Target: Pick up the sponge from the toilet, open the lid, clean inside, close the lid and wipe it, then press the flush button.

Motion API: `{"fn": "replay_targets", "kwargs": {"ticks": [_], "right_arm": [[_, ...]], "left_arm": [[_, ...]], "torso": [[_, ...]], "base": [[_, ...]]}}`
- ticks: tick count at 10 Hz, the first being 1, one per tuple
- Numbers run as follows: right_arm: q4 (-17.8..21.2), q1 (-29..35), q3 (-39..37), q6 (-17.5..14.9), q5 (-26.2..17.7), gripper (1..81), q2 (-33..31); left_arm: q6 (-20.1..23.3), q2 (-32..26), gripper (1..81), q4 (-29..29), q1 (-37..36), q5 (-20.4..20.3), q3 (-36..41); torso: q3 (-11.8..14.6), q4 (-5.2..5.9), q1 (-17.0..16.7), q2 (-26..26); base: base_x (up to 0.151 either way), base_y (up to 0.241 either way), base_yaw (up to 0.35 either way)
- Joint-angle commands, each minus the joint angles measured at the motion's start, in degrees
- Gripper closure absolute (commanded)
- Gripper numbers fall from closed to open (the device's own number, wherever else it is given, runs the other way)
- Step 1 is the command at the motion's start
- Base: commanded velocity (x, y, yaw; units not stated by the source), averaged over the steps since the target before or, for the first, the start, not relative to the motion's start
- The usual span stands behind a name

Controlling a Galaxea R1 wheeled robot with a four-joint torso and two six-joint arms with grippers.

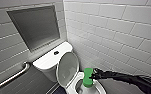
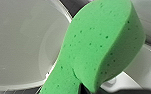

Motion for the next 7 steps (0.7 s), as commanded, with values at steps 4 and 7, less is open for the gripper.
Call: {"fn": "replay_targets", "kwargs": {"ticks": [4,7], "right_arm": [[1.0,9.6,-4.8,0.1,-1.3,81.1,5.2],[0.9,11.4,-8.0,-0.5,-1.0,81.1,7.8]], "left_arm": [[-0.1,-0.2,1.0,-0.6,2.2,5.1,0.5],[-0.4,-0.4,1.0,-0.6,2.2,5.1,0.5]], "torso": [[-4.3,0.00,0.4,-0.7],[-6.2,0.00,0.5,-0.7]], "base": [[0.000,0.000,0.000],[0.000,0.000,0.000]]}}
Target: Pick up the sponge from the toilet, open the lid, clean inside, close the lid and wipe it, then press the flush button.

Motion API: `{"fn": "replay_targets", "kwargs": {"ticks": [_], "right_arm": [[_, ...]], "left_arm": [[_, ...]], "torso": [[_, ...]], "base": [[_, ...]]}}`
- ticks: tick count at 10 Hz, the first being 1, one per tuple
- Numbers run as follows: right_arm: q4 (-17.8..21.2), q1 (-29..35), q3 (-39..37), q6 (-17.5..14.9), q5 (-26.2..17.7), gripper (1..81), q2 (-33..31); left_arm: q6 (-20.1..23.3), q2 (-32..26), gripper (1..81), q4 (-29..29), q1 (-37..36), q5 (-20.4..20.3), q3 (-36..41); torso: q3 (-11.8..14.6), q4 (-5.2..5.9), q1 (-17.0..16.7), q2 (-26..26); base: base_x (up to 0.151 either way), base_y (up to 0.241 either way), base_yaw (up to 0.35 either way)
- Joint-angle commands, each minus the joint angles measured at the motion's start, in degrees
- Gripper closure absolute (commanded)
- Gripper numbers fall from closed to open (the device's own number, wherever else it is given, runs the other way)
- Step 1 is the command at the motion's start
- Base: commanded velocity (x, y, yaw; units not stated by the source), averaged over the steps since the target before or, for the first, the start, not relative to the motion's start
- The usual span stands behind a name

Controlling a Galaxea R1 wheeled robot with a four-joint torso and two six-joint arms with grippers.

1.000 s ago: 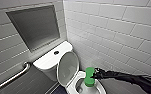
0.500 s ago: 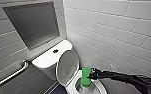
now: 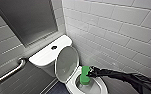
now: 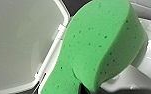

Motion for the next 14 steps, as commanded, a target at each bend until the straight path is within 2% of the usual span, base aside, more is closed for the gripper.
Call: {"fn": "replay_targets", "kwargs": {"ticks": [1,6,9,11,12,14], "right_arm": [[1.0,10.1,-1.1,-0.5,-1.2,81.1,2.3],[0.2,6.7,-7.6,-1.0,-1.1,81.1,7.1],[0.0,7.4,-6.8,-1.0,-1.1,81.1,6.7],[0.0,9.1,-5.8,-0.9,-1.1,81.1,6.4],[-0.3,9.9,-6.3,-0.9,-1.1,81.1,6.8],[-0.5,9.6,-7.1,-0.9,-1.0,81.1,7.5]], "left_arm": [[-0.2,0.4,1.0,-0.5,2.4,5.3,0.5],[-0.3,0.3,1.0,-0.6,2.5,5.4,0.6],[-0.3,0.4,1.0,-0.5,2.7,5.4,0.6],[-0.2,0.5,1.0,-0.4,2.7,5.4,0.6],[-0.3,0.5,1.0,-0.4,2.7,5.5,0.6],[-0.2,0.4,1.0,-0.5,2.7,5.5,0.6]], "torso": [[0.0,0.00,0.0,0.0],[0.0,0.00,0.0,0.0],[0.0,0.00,0.0,0.0],[-4.0,0.00,0.0,0.0],[-0.3,0.00,0.0,0.0],[-1.4,0.00,0.0,0.0]], "base": [[0.000,0.000,0.000],[0.000,0.000,0.000],[0.000,0.000,0.000],[0.000,0.000,0.000],[0.000,0.000,0.000],[0.000,0.000,0.000]]}}
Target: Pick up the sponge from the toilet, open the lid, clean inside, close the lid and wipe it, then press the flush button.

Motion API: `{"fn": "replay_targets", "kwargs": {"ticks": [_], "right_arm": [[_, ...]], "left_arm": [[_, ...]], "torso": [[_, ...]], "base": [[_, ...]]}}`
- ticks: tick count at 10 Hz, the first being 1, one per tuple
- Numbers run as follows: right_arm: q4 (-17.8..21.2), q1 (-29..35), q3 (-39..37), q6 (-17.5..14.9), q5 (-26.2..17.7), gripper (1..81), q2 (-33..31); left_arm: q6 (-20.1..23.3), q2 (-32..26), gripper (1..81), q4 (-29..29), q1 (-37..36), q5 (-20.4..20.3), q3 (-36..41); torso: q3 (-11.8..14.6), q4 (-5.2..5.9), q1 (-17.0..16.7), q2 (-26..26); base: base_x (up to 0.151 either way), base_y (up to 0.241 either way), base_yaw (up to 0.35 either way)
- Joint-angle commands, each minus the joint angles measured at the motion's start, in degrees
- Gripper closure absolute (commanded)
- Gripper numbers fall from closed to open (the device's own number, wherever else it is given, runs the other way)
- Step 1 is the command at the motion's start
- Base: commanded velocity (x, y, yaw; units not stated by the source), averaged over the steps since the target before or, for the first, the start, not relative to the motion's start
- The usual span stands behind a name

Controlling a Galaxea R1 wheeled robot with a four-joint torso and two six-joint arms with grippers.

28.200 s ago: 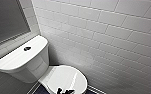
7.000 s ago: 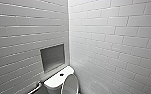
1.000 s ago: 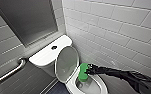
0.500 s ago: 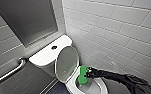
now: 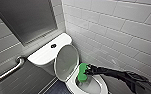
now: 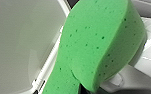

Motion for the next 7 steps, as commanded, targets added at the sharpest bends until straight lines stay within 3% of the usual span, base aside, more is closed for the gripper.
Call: {"fn": "replay_targets", "kwargs": {"ticks": [1,3,4,7], "right_arm": [[0.0,7.8,0.4,0.0,-1.0,81.1,1.2],[0.0,7.9,0.4,-0.1,-0.9,81.1,0.8],[-0.6,7.8,0.1,0.0,-0.8,81.1,0.9],[-0.7,6.8,-0.9,0.1,0.2,81.1,0.1]], "left_arm": [[0.0,0.4,1.0,-0.4,2.8,5.6,0.6],[0.0,0.5,1.0,-0.3,2.8,5.6,0.6],[0.0,0.5,1.0,-0.3,2.8,5.6,0.6],[0.0,0.5,1.0,-0.3,3.0,5.5,0.6]], "torso": [[0.0,0.00,0.0,0.0],[-5.5,0.00,0.0,0.0],[-1.0,0.00,0.0,0.0],[-3.8,0.00,0.0,0.0]], "base": [[0.000,0.000,0.000],[0.000,0.000,0.000],[0.000,0.000,0.000],[0.000,0.000,0.000]]}}
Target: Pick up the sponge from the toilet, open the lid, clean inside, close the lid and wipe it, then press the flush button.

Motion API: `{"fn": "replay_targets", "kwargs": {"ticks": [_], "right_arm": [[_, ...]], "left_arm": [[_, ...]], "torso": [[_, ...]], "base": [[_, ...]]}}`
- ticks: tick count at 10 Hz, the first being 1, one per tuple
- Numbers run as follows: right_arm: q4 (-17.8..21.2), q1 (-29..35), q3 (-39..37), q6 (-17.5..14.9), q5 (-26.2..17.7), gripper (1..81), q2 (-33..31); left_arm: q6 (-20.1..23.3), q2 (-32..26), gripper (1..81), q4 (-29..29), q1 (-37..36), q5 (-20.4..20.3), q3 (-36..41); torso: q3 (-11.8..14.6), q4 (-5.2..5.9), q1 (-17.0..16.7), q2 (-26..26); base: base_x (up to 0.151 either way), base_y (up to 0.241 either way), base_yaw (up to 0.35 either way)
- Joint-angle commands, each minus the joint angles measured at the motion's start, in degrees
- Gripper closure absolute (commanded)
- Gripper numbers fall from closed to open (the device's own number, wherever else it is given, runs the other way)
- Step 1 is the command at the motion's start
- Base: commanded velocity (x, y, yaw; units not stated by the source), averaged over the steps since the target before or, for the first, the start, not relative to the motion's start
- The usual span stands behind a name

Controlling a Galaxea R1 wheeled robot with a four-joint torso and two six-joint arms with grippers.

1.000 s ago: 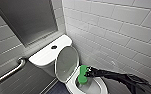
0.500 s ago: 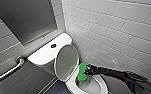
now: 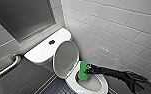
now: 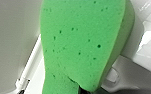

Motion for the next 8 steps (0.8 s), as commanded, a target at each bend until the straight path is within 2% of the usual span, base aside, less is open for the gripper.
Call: {"fn": "replay_targets", "kwargs": {"ticks": [1,4,6,8], "right_arm": [[-0.1,6.2,3.9,0.3,-2.3,81.1,-2.4],[-0.2,5.5,17.6,0.8,0.0,81.1,-12.4],[0.6,4.1,18.8,1.4,2.0,81.1,-14.6],[1.0,2.2,16.5,7.0,4.7,81.1,-14.7]], "left_arm": [[0.1,0.5,1.0,-0.3,3.3,5.7,0.6],[0.1,1.0,1.0,0.1,3.3,5.7,0.6],[0.3,1.2,1.0,0.3,3.3,5.7,0.6],[0.4,1.4,1.0,0.4,3.3,5.6,0.6]], "torso": [[0.0,0.00,0.0,0.0],[0.1,0.00,0.0,0.0],[0.1,0.00,0.0,0.0],[0.1,0.00,0.0,0.0]], "base": [[0.000,0.000,0.000],[0.000,0.000,0.000],[0.000,0.000,0.000],[0.000,0.000,0.000]]}}
